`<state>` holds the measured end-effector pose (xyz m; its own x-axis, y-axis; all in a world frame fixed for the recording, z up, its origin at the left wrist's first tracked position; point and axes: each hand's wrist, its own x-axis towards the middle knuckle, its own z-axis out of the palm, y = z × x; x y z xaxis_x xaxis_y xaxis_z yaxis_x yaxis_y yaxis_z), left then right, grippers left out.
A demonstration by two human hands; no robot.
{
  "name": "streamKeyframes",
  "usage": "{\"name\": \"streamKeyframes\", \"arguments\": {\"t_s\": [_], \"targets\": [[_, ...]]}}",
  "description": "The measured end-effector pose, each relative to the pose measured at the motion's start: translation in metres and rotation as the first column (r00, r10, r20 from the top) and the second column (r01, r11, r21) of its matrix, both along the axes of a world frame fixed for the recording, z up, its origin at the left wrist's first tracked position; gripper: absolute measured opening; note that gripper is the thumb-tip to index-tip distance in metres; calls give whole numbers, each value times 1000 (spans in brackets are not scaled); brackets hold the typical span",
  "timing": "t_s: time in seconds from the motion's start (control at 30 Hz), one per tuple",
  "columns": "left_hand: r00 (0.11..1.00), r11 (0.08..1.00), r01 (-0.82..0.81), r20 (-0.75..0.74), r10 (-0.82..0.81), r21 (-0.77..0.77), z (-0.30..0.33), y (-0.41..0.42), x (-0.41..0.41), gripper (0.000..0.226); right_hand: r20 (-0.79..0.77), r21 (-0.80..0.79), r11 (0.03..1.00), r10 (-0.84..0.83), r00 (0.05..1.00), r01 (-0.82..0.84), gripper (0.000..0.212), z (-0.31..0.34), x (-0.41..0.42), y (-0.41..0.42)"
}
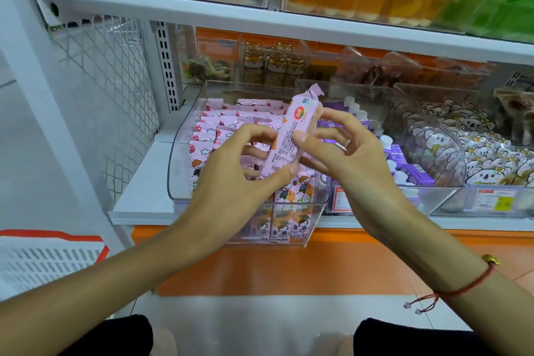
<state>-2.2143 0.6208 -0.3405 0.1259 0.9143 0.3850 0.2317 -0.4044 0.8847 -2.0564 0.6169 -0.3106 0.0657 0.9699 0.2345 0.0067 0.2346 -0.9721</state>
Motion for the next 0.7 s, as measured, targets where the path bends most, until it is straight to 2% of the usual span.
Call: {"name": "streamKeyframes", "arguments": {"t_s": [0.07,0.13,0.23,0.33,0.4,0.57,0.63,0.7], "targets": [[1000,1000,8,3,-8,-26,2,1,-2,37,20,-24,1000,-12,1000,13,41,0,0,1],[996,987,71,66,-62,-146,5,2,-3,41,28,-65,998,-7,1000,9,36,2,3,3],[970,911,201,203,-133,-360,9,1,-3,45,55,-110,994,22,998,-15,28,3,8,6],[954,871,240,271,-130,-428,11,-1,0,37,78,-119,993,35,996,-26,22,3,10,8],[950,866,250,283,-133,-432,13,-1,1,31,70,-116,993,31,997,-23,24,3,11,9],[962,902,234,221,-161,-362,12,4,-4,30,61,-84,995,56,997,-51,27,2,11,6],[960,922,256,191,-207,-289,11,5,-4,25,87,-27,998,67,994,-65,30,2,11,5],[956,945,272,167,-243,-181,10,4,-4,25,173,96,992,69,983,-86,34,3,11,2]]}}
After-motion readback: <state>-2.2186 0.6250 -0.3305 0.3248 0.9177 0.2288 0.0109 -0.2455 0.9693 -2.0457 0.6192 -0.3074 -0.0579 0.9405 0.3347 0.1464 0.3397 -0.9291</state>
